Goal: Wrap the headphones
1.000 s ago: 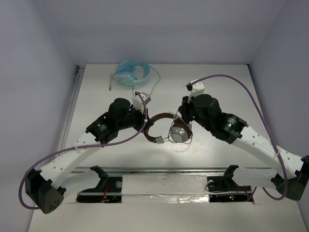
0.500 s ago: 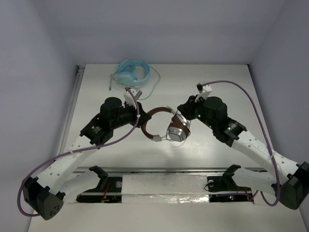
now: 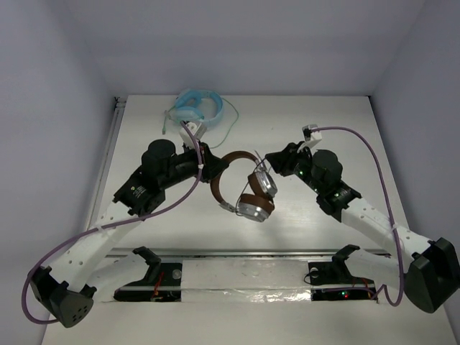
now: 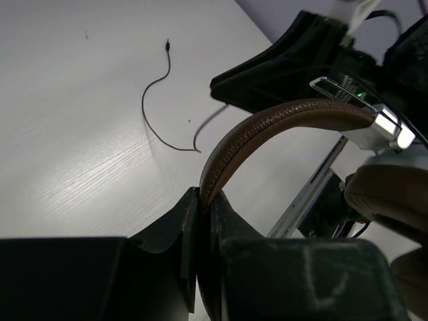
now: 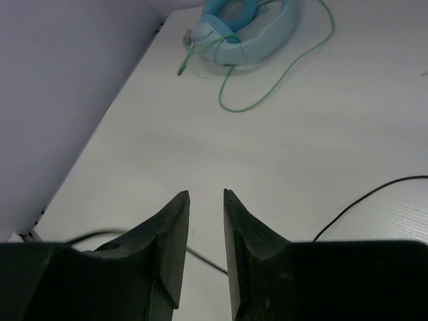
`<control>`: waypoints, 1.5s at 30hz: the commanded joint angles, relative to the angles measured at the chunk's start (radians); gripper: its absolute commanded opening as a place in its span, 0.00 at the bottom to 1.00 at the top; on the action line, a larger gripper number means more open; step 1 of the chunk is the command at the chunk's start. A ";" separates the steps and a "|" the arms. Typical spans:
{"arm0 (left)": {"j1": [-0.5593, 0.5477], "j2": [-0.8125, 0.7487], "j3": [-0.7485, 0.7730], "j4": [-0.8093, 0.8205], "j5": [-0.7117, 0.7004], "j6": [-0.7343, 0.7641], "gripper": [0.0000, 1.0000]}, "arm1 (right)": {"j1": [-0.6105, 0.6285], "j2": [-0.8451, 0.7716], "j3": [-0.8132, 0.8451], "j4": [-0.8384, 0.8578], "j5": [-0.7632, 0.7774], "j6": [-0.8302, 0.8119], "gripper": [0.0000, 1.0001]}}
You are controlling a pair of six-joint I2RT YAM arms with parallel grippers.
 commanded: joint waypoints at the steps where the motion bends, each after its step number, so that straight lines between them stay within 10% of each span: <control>1: -0.006 -0.031 0.066 0.099 0.008 -0.062 0.00 | -0.009 0.032 -0.012 0.124 -0.048 0.003 0.33; 9: -0.006 0.003 0.122 0.081 0.016 -0.073 0.00 | -0.009 0.126 -0.023 0.225 -0.148 0.009 0.43; 14: -0.006 0.007 0.150 0.058 -0.027 -0.084 0.00 | -0.009 0.042 -0.067 0.164 -0.020 0.061 0.03; 19: -0.006 0.017 0.167 0.059 -0.049 -0.093 0.00 | -0.009 -0.118 -0.075 -0.022 0.226 0.086 0.00; 29: 0.003 0.064 0.221 0.046 -0.091 -0.123 0.00 | -0.009 -0.285 -0.201 0.108 -0.065 0.053 0.62; 45: 0.012 0.090 0.300 0.019 -0.081 -0.143 0.00 | -0.009 0.047 -0.187 0.275 -0.213 0.027 0.58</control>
